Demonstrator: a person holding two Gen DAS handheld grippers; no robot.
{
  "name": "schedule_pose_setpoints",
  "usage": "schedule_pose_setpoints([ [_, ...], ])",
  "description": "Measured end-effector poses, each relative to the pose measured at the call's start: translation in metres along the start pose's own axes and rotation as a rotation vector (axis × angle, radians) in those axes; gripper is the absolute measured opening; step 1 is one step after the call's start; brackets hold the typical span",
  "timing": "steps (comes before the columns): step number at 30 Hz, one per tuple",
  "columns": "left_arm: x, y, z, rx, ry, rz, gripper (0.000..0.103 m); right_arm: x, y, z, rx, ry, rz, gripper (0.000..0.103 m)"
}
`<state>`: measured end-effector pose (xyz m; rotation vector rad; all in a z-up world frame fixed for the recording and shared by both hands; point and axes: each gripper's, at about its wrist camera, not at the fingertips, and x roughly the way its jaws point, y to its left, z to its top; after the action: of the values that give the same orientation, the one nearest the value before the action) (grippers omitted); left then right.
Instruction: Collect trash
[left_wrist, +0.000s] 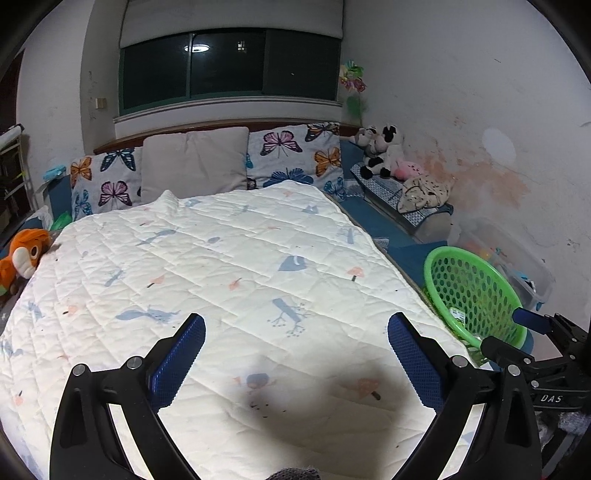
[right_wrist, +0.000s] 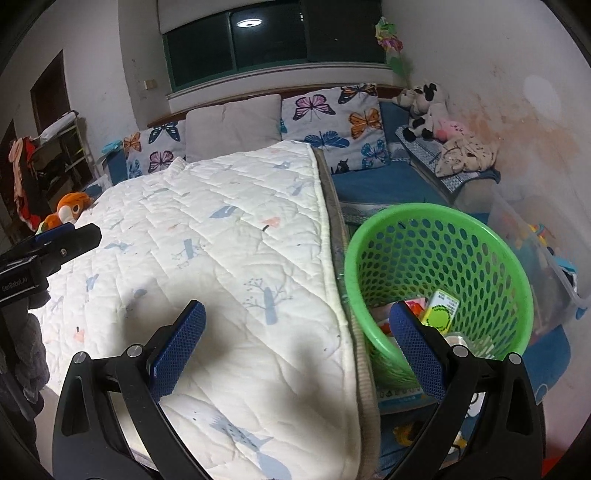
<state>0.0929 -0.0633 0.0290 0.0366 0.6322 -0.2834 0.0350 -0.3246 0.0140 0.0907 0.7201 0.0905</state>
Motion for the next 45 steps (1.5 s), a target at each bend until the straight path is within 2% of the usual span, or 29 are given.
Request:
schedule_pose_setpoints([
  [19, -0.014, 0.019, -0.008, -0.012, -0.019, 0.056, 0.096, -0.002, 0.02, 0.002, -0.014, -0.019, 0.048, 0.099],
  [45, -0.024, 0.029, -0.012, -0.04, -0.039, 0.081, 0.096, -0.003, 0.029, 0.007, -0.027, -0.048, 0.075, 0.099],
])
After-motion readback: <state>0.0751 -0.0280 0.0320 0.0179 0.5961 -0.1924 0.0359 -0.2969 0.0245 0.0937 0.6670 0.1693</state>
